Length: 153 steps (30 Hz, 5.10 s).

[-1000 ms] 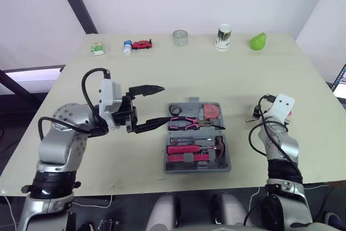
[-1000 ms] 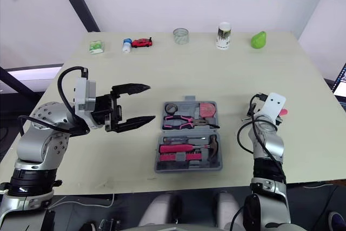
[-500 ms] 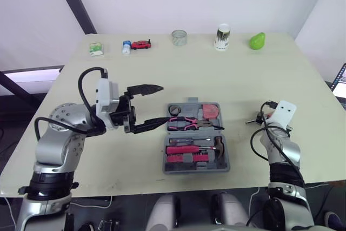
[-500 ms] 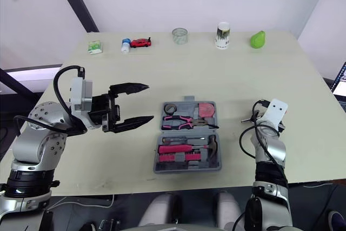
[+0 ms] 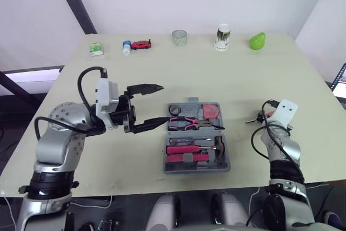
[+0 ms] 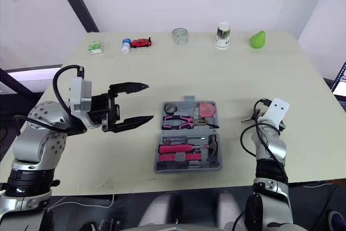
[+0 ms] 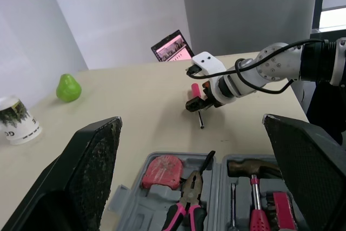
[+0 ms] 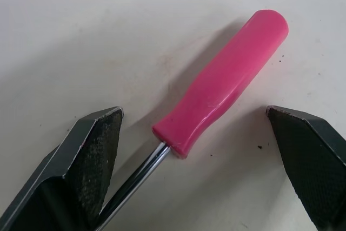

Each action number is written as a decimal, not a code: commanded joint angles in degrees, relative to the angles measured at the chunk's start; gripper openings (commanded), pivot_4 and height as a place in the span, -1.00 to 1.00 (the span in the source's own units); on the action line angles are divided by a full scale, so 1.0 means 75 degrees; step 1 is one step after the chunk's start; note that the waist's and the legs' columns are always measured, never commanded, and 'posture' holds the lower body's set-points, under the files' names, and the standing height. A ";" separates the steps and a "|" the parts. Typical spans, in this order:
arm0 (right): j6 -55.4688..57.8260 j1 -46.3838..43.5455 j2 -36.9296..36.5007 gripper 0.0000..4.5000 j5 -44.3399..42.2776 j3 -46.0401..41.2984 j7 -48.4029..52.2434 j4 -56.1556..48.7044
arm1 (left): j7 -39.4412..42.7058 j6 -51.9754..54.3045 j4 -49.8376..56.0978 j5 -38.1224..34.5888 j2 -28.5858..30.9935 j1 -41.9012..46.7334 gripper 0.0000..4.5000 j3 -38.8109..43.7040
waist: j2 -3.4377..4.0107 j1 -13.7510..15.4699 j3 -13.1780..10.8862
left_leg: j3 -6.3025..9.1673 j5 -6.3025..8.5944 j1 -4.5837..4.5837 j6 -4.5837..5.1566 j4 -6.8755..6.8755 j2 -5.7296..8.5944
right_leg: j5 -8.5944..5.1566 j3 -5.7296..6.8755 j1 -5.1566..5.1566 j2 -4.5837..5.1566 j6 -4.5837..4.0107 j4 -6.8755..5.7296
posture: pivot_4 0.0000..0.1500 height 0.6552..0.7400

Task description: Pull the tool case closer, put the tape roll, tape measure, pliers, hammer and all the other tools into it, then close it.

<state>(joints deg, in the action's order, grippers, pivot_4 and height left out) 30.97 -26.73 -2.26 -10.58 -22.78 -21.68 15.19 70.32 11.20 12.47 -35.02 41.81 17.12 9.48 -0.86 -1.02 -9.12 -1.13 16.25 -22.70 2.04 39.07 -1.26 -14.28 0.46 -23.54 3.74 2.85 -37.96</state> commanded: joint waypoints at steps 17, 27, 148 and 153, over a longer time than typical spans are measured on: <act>0.0016 0.0134 -0.0016 -0.82 -0.0168 -0.0213 -0.0029 -0.0041 | -0.0008 -0.0105 0.0093 -0.0048 -0.0097 0.0084 1.00 0.0014 | 0.0000 -0.0096 0.0000 | 0.0002 0.0000 0.0000 0.0000 -0.0002 -0.0002 | -0.0001 0.0000 -0.0001 -0.0004 -0.0001 0.0000 | 1.00 1.00; 0.0351 0.0817 -0.0815 -0.82 -0.0040 0.0619 0.1327 -0.1175 | -0.0055 -0.0023 0.0275 -0.0112 -0.0142 0.0053 1.00 -0.0053 | 0.0009 -0.0109 -0.0006 | 0.0001 0.0000 -0.0003 0.0001 -0.0006 -0.0003 | -0.0001 0.0000 -0.0002 -0.0001 0.0000 0.0007 | 1.00 1.00; 0.2498 -0.0812 -0.4631 -0.83 0.1244 0.8768 1.0497 -0.6112 | 0.2958 -0.2506 -0.1013 -0.0724 0.3004 -0.3075 1.00 0.0259 | 0.0007 0.0029 -0.0039 | 0.0005 0.0001 -0.0014 0.0002 0.0012 -0.0006 | -0.0004 0.0010 -0.0016 -0.0001 -0.0002 0.0003 | 1.00 1.00; 0.2535 -0.0970 -0.4391 -0.83 0.1419 0.9081 1.0432 -0.5849 | 0.2958 -0.2561 -0.0926 -0.0773 0.3011 -0.3256 1.00 0.0349 | 0.0007 0.0031 -0.0040 | 0.0003 0.0001 -0.0015 0.0002 0.0012 -0.0007 | -0.0003 0.0010 -0.0015 -0.0003 -0.0001 0.0004 | 1.00 1.00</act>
<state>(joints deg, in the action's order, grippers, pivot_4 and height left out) 49.80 -33.01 -35.69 -0.43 44.96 56.81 -28.18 89.52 -6.81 4.89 -39.56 63.52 -6.92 10.90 -0.80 -0.79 -9.42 -1.11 16.26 -22.81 2.05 39.16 -1.31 -14.31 0.54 -23.65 3.72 2.84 -37.93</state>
